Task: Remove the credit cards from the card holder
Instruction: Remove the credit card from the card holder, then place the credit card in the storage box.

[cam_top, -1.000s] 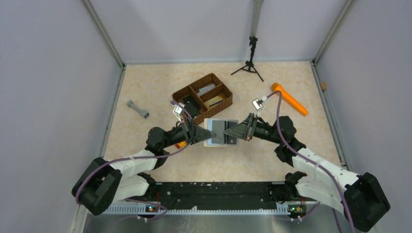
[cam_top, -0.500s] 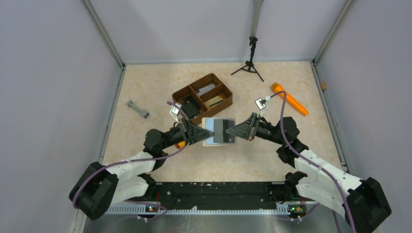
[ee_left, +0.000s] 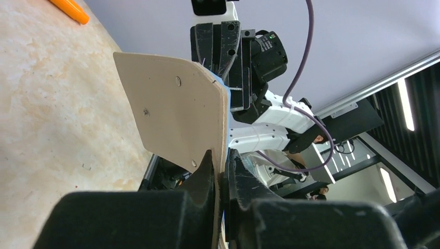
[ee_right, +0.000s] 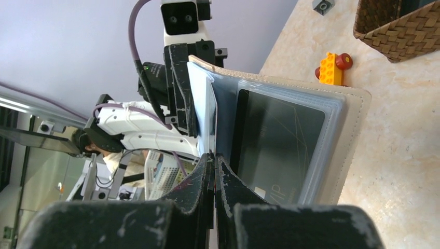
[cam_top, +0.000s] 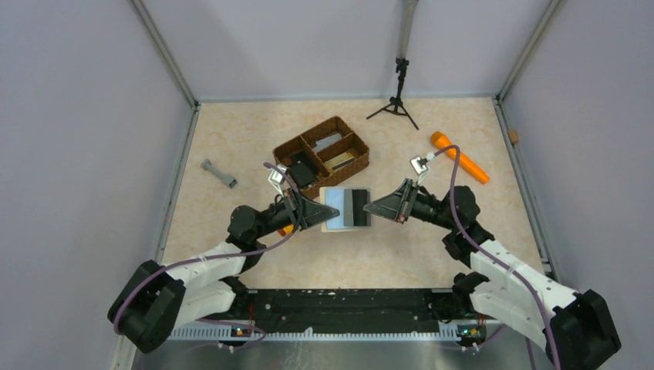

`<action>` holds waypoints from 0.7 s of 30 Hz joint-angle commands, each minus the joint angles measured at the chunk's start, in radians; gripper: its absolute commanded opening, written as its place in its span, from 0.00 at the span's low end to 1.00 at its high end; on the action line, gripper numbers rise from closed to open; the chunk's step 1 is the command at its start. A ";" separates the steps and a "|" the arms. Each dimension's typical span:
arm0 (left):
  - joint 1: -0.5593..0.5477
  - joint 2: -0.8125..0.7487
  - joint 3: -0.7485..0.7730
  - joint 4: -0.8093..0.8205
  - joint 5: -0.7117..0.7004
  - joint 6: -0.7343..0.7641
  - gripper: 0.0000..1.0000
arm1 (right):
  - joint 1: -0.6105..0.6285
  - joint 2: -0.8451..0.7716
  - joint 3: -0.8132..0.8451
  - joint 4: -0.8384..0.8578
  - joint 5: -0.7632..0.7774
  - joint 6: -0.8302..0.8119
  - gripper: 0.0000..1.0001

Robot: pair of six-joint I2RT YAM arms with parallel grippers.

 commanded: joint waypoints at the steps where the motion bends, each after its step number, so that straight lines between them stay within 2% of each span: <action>1: 0.007 -0.057 0.035 -0.059 -0.034 0.075 0.00 | -0.021 -0.010 0.041 -0.058 0.014 -0.060 0.00; 4: 0.019 -0.134 0.096 -0.360 -0.077 0.193 0.00 | -0.028 -0.003 0.114 -0.224 0.057 -0.159 0.00; 7: 0.027 -0.218 0.208 -0.760 -0.188 0.337 0.00 | -0.033 0.018 0.202 -0.381 0.121 -0.262 0.00; 10: 0.043 -0.274 0.299 -1.045 -0.282 0.438 0.00 | -0.043 0.055 0.255 -0.449 0.152 -0.320 0.00; 16: 0.142 -0.294 0.436 -1.334 -0.321 0.537 0.00 | -0.047 0.225 0.373 -0.455 0.158 -0.377 0.00; 21: 0.208 -0.328 0.585 -1.539 -0.429 0.638 0.00 | -0.047 0.408 0.546 -0.515 0.170 -0.467 0.00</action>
